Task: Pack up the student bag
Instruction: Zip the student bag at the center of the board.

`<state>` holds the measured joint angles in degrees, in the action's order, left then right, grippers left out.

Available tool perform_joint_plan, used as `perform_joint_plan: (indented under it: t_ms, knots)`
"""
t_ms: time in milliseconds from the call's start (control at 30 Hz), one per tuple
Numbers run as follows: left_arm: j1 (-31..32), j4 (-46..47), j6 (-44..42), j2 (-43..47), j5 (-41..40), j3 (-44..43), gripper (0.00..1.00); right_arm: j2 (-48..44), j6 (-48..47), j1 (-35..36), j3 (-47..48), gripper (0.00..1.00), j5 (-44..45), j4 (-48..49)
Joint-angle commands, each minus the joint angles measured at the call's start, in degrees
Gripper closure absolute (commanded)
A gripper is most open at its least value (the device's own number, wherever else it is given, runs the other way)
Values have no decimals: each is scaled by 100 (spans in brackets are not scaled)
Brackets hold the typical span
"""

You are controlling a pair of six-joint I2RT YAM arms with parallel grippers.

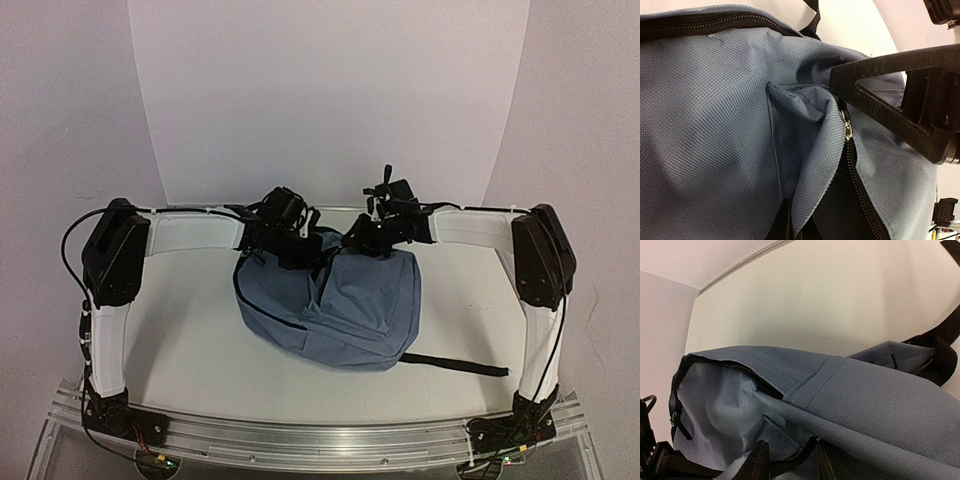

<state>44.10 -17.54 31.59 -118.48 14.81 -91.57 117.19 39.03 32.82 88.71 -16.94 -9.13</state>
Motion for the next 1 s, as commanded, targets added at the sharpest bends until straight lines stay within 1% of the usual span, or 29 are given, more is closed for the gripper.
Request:
perform_joint_plan:
  t_ms: [0,67,133,233,300,367,433,500,600,700,800,967]
  knots:
    - [22,-286,47,-139,-74,73,100,143,113,20,84,69,-97,202]
    - [23,-281,53,-141,-66,64,100,178,155,15,87,71,-127,302]
    - [20,-269,61,-135,-66,74,100,229,203,14,106,76,-176,431]
    - [20,-209,102,-82,-116,127,100,323,304,15,169,88,-304,621]
    - [18,-105,140,-8,-116,207,100,321,374,14,144,99,-389,828]
    - [20,-39,204,88,-122,272,99,193,461,13,4,100,-468,1170]
    - [11,-54,268,228,-158,316,94,-18,518,11,-176,100,-500,1516]
    - [11,-184,345,420,-286,343,81,-247,490,15,-320,100,-555,1814]
    - [11,-287,444,868,-436,493,69,-531,395,17,-546,100,-633,2059]
    - [-27,-415,510,1264,-412,656,62,-685,318,29,-708,100,-743,2170]
    - [-142,-568,627,1573,-364,798,57,-869,288,88,-959,100,-865,2366]
    - [-394,-528,760,1697,-94,872,51,-1156,115,256,-1259,100,-855,2434]
